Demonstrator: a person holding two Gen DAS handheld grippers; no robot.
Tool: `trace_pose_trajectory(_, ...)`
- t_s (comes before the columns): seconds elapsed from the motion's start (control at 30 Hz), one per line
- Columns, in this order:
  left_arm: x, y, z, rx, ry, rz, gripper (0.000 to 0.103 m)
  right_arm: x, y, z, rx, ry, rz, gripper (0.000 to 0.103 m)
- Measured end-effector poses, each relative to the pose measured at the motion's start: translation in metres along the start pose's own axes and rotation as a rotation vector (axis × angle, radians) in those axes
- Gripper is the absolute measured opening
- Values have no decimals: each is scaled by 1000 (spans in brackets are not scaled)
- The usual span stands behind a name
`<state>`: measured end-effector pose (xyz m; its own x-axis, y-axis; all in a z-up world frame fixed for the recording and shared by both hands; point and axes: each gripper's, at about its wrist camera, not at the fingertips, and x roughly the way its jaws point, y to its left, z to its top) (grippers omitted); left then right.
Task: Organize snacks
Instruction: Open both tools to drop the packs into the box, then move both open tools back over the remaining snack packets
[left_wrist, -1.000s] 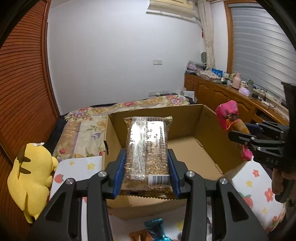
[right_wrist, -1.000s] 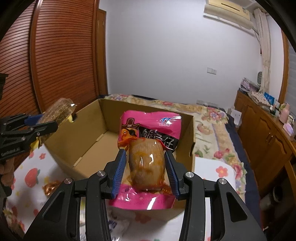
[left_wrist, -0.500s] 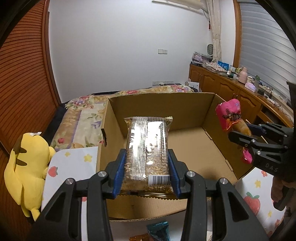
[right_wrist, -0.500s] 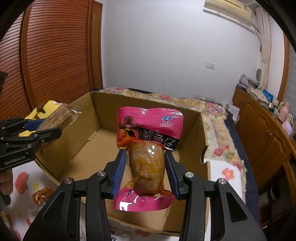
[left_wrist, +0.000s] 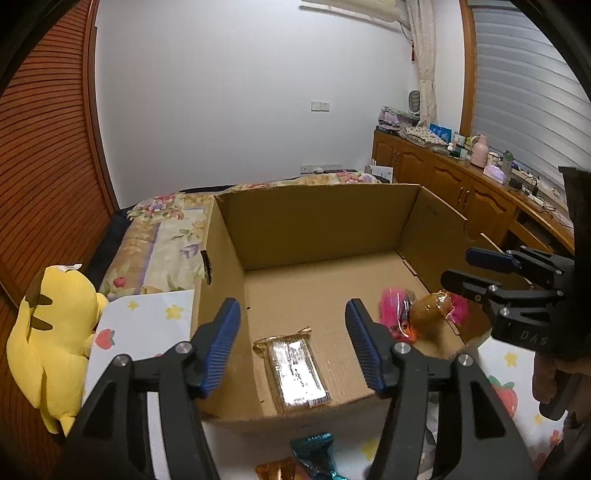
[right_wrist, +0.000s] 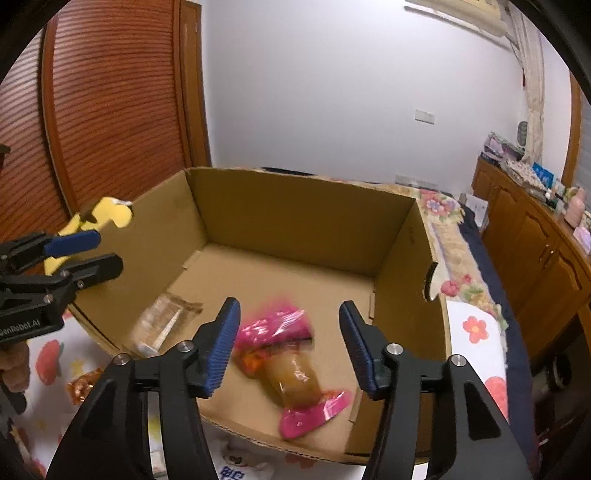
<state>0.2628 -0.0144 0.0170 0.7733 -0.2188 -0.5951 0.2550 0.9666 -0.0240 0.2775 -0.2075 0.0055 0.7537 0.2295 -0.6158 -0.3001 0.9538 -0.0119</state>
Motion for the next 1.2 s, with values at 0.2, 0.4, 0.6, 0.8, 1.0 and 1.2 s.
trace_pose_trajectory(0.2, -31, -5, -13, 18, -57, -32, 79, -33, 6, -4, 10, -49, 55, 58)
trace_pose_trajectory(0.4, -57, -12, -39, 35, -87, -56, 86, -79, 18, -28, -9, -106, 97, 58)
trace_pose_trajectory(0.6, -71, -12, -77, 9, -83, -67, 89, -102, 27, -64, -41, -97, 129, 58)
trace_pose_trajectory(0.8, -72, -13, -108, 8, -51, -48, 89, -108, 38, -99, -71, -56, 136, 58)
trace_pose_trajectory(1.0, -75, -21, -132, 23, -32, -31, 89, -113, 32, -132, -48, -10, 123, 58)
trace_pose_trajectory(1.2, -80, -22, -150, -2, -4, -45, 89, -112, 22, -161, -22, 48, 111, 58)
